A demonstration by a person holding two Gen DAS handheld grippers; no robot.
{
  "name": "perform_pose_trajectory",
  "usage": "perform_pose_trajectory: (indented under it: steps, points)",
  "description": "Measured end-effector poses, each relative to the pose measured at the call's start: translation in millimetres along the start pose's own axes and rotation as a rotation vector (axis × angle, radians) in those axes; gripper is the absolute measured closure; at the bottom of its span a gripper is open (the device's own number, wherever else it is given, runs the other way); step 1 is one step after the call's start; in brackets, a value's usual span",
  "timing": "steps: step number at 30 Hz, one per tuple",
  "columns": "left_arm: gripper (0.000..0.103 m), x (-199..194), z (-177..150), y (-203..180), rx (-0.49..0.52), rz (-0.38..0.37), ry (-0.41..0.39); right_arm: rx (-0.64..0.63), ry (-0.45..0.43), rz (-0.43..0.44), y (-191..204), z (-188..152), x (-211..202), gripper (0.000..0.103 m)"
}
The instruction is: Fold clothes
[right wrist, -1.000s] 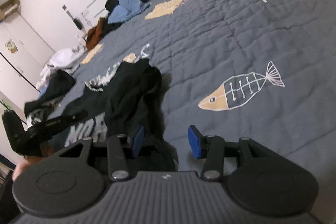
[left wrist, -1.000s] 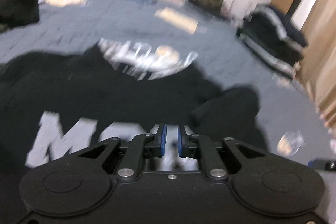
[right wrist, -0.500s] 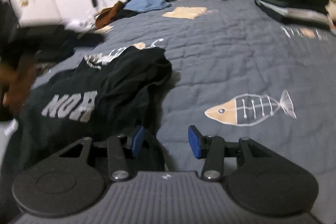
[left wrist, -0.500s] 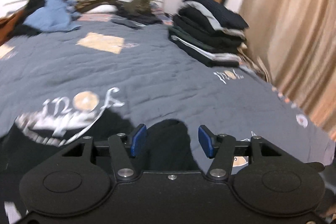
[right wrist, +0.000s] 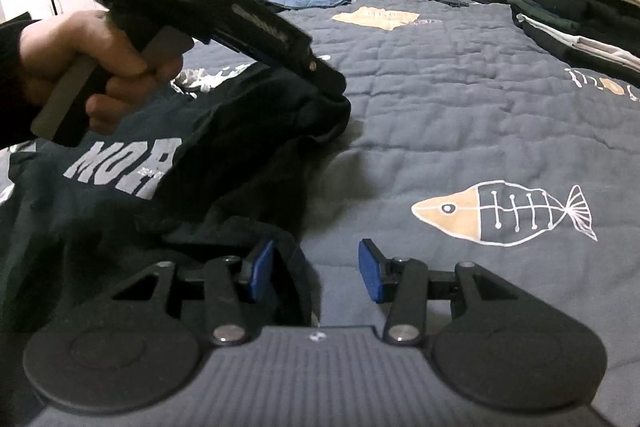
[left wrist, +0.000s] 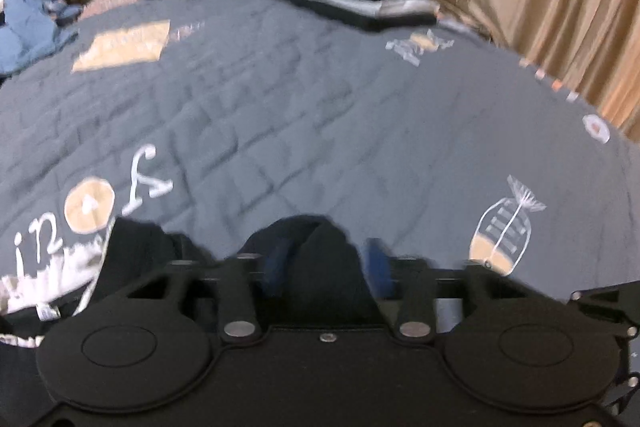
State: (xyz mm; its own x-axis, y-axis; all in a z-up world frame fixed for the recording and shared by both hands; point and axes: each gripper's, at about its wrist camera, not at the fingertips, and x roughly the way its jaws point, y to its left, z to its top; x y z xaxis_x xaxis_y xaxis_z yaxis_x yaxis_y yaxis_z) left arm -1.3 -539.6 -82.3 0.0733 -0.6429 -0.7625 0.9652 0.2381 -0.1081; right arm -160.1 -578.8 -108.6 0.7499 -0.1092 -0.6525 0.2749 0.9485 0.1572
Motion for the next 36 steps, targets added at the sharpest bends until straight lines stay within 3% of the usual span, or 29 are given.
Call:
perform_pose_trajectory:
  steps: [1, 4, 9, 11, 17, 19, 21, 22, 26, 31, 36]
  points:
    - [0.091, 2.1, -0.9, 3.9, -0.016, -0.006, 0.01, -0.001, 0.006, 0.003, 1.1, -0.9, 0.9, 0.061]
    - [0.098, -2.2, -3.1, 17.4, -0.078, -0.031, -0.027, -0.004, 0.038, 0.027, 4.6, -4.0, 4.9, 0.096]
    - [0.1, -29.7, 0.8, 41.7, -0.211, -0.03, -0.227, 0.021, 0.01, -0.02, 0.4, -1.2, -5.1, 0.097]
    - [0.1, -32.9, 1.9, 49.8, -0.257, -0.016, -0.263, 0.026, -0.013, -0.034, -2.7, 1.7, -13.2, 0.097]
    - [0.094, -6.1, 2.6, 44.7, -0.244, 0.035, -0.12, -0.066, 0.042, -0.073, 6.1, -1.6, -8.1, 0.097]
    - [0.083, -15.1, -2.0, 48.2, -0.266, 0.013, -0.135, -0.041, 0.059, -0.06, 2.1, -5.1, -3.6, 0.096]
    - [0.047, -32.8, -12.5, 55.5, -0.286, 0.005, -0.173, -0.016, 0.072, -0.048, -2.0, -7.6, -0.3, 0.096]
    - [0.041, -42.0, -19.9, 60.1, -0.301, 0.0, -0.19, -0.005, 0.073, -0.043, -4.2, -7.1, -0.8, 0.097]
    - [0.041, -74.0, -57.7, 83.6, -0.408, -0.04, -0.231, 0.005, 0.076, -0.041, -4.7, -6.8, -0.7, 0.096]
    - [0.043, -74.9, -101.2, 106.4, -0.557, -0.129, -0.286, 0.015, 0.082, -0.043, -4.0, -5.1, 0.8, 0.095]
    - [0.047, -56.6, -106.2, 111.0, -0.567, -0.112, -0.29, 0.029, 0.081, -0.04, -4.7, -4.7, 1.9, 0.093]
